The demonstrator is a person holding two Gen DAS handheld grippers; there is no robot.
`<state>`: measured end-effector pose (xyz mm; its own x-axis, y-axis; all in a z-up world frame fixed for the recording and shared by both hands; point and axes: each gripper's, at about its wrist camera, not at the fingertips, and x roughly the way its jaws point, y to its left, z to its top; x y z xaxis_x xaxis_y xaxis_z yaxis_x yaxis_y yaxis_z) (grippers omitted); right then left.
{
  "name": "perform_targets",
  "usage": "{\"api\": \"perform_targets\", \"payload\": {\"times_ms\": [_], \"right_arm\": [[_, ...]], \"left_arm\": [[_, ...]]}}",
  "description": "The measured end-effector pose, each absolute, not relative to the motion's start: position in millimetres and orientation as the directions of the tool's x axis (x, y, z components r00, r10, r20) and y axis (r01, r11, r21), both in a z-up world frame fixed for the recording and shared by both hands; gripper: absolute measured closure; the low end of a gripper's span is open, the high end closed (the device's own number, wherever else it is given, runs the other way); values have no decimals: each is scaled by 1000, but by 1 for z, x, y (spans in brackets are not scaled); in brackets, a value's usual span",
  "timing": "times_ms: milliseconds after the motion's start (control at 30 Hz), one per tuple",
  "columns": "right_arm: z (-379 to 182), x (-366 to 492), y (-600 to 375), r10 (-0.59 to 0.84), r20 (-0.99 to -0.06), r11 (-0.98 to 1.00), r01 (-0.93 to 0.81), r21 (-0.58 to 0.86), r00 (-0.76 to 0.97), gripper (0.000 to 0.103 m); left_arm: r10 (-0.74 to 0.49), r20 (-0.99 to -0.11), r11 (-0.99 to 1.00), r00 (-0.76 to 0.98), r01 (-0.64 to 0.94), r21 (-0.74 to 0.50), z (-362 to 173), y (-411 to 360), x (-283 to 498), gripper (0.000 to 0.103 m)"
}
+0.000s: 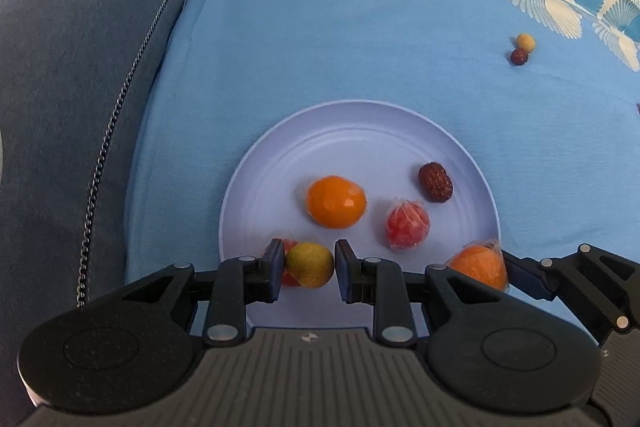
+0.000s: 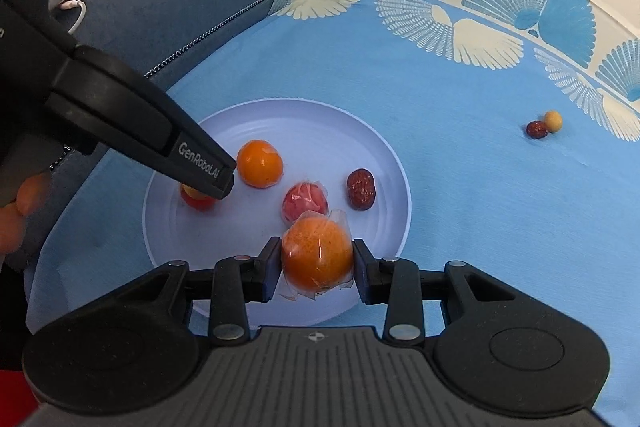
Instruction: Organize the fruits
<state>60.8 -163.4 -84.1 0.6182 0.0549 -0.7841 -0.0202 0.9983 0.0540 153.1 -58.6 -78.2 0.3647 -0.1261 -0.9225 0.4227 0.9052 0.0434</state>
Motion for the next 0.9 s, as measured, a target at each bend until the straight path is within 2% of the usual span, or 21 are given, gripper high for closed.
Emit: {"api": "perform_targets", "payload": {"times_ms": [67,100,133,167,233,333,533,667,900], "right_arm": [[-85,63,-164,62,-782,998,-30,56,620,60],[-84,64,-164,61,-780,998,-31,53,622,53],[-83,65,-165,57,-781,998,-34,46,622,39],[-80,64,-165,53,-777,999,-34,40,627,28],[-73,58,-166,40,-769,999,-30,28,638,15],[-62,41,-165,8,-768,1000,-11,0,641,4],[-41,-13,-163,13,-786,999,26,36,618,1],[-24,-54,-162,5,-752,998,48,49,659,1],[-2,-87,-166,-48,-687,994,101,37,725,1]], "left_arm": [[-128,-915,902,383,428,54,-76,-60,153,37],[-128,-909,901,398,429,60,-73,-61,152,10],[-131,-896,902,424,426,69,-68,-60,150,0],[-137,-882,903,451,423,76,-63,-59,147,0],[-142,-871,895,470,437,89,-54,-58,142,0],[-112,-873,891,475,438,124,-43,-53,127,0],[-82,-896,907,436,405,114,-29,-27,73,0],[-45,-875,929,482,342,140,-21,-12,41,0],[-61,-844,909,533,380,174,-5,-14,5,0]]}}
